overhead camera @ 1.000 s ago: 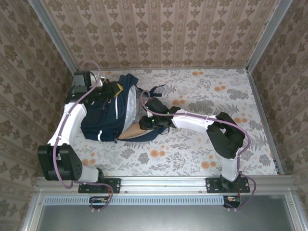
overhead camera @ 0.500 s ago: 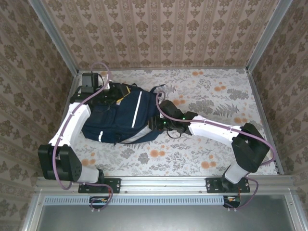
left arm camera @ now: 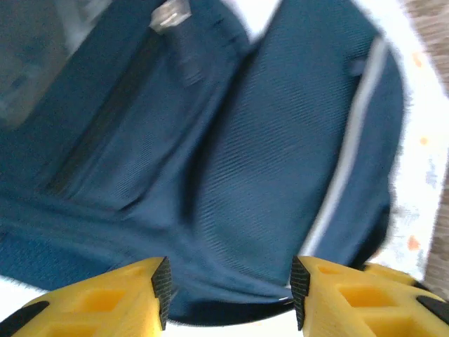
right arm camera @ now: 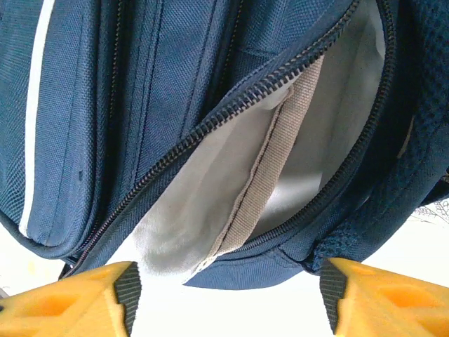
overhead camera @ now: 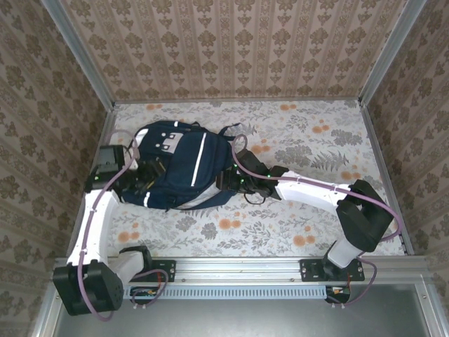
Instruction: Pack books, pencil case, and school supplies into a backpack
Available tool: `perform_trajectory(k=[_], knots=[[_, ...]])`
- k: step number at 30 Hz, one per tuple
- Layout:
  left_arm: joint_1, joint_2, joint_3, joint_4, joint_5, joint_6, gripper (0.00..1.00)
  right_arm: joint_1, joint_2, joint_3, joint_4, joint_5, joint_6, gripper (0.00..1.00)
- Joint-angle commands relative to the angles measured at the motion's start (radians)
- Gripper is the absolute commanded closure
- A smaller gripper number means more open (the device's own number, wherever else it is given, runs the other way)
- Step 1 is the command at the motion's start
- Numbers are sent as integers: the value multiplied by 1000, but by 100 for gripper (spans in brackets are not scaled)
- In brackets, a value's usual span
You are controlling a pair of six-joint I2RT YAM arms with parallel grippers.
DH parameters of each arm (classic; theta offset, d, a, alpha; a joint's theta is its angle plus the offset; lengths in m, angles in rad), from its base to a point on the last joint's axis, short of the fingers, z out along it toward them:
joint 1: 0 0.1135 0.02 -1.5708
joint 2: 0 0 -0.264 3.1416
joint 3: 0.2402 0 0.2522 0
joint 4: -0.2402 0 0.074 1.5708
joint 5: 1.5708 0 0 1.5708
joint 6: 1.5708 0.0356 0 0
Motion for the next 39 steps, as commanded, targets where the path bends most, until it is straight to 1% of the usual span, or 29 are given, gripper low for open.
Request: perform_trajectory(k=[1, 5, 7, 11, 14, 17, 21, 22, 23, 24, 26, 28, 29, 31, 33, 34, 36, 37, 39], knots=[[24, -52, -86, -105, -79, -20, 51, -3, 28, 77, -14, 5, 54, 27], [50, -86, -165, -128, -120, -62, 55, -3, 88, 166, -101, 21, 76, 29], [56, -91, -192, -128, -123, -82, 57, -2, 122, 197, -124, 15, 78, 29], [67, -93, -249, -101, -142, -123, 57, 0, 184, 243, -150, 3, 93, 37], [74, -81, -312, 20, -96, -178, 55, 0, 200, 248, -152, -1, 96, 46], [76, -61, -361, 140, -76, -238, 52, -2, 198, 246, -160, 12, 93, 55], [76, -27, -388, 286, -72, -282, 45, -5, 193, 246, -170, 24, 89, 74], [76, -16, -388, 316, -73, -293, 42, -6, 194, 248, -173, 24, 87, 77], [76, -5, -391, 344, -73, -300, 42, -7, 194, 251, -176, 26, 89, 78], [75, 8, -394, 379, -73, -308, 39, -6, 195, 251, -177, 29, 87, 81], [74, 36, -398, 416, -81, -314, 38, -11, 193, 252, -183, 33, 86, 87], [74, 66, -403, 450, -89, -317, 38, -17, 192, 253, -195, 37, 84, 99], [73, 80, -405, 469, -89, -317, 40, -21, 190, 252, -198, 38, 83, 100], [69, 107, -407, 503, -90, -321, 44, -33, 183, 248, -201, 43, 79, 100], [64, 129, -399, 531, -88, -323, 69, -49, 176, 247, -202, 45, 68, 100], [60, 133, -391, 531, -92, -327, 78, -59, 175, 250, -205, 46, 62, 100], [37, 133, -373, 530, -104, -339, 91, -81, 176, 256, -208, 45, 43, 100], [19, 131, -366, 527, -111, -343, 100, -91, 177, 261, -210, 47, 33, 100], [-24, 125, -350, 528, -127, -366, 100, -118, 181, 280, -221, 49, 0, 100]])
